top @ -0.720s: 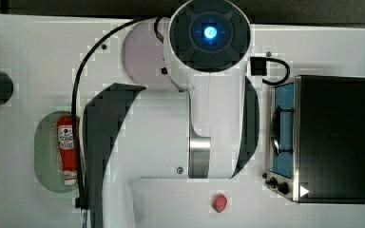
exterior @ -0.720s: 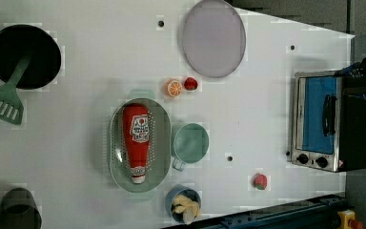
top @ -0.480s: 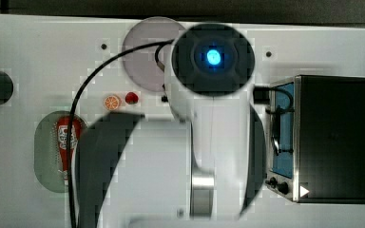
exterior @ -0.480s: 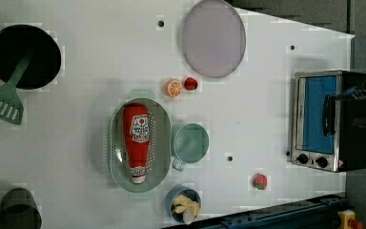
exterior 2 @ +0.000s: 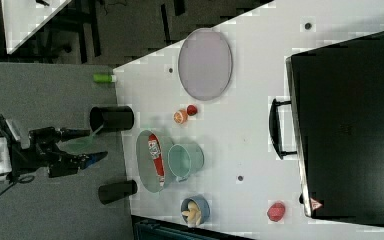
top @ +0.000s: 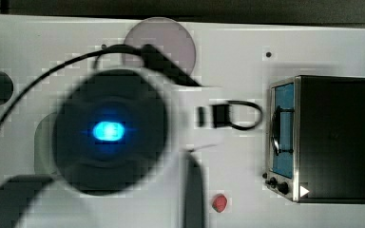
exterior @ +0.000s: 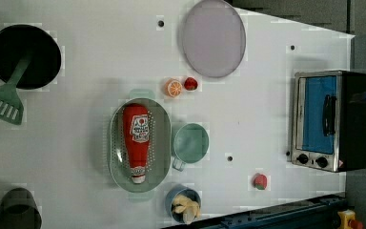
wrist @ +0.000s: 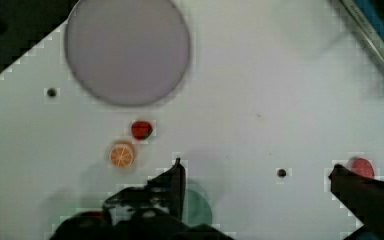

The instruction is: Pick ketchup from strainer and place it on the table

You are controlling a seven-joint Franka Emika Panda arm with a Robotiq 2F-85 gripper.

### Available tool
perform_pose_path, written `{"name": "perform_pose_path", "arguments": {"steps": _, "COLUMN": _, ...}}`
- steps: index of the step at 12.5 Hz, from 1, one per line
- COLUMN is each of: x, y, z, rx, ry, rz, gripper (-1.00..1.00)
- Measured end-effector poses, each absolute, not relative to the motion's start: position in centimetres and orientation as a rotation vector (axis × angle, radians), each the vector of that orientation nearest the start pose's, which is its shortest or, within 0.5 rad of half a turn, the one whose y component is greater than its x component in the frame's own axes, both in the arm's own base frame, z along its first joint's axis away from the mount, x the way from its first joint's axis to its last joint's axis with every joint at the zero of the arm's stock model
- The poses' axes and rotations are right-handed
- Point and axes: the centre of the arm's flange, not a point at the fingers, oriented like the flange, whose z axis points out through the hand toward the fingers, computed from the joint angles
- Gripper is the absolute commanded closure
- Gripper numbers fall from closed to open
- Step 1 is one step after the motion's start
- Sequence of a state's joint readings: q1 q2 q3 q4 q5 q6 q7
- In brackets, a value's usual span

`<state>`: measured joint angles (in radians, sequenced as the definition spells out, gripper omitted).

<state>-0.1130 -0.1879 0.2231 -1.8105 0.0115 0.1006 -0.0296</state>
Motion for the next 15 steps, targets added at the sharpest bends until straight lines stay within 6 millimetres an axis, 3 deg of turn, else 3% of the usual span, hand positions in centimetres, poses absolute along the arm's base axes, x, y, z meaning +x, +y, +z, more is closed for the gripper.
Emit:
{"name": "perform_pose_path", "arguments": {"steps": 4, "x": 50.2, "y": 18.0, "z": 56.5, "rx": -3.109, "ry": 0.684, "rz": 0.016, "gripper": -1.0}}
{"name": "perform_pose_path", "arguments": {"steps": 8, "x": 47.8, "y": 29.4, "z": 49.8, "rx": -3.143, "ry": 0.336, "rz": 0.118, "gripper": -1.0}}
{"name": "perform_pose_path", "arguments": {"steps": 11, "x": 44.8, "y": 34.8, "z": 45.8, "rx": -3.117, "ry": 0.167, "rz": 0.085, "gripper": -1.0}}
{"name": "perform_pose_path", "arguments": {"steps": 15, "x": 41.6, "y": 38.0, "z": 38.8, "rx": -3.048, "ry": 0.036, "rz": -0.012, "gripper": -1.0}}
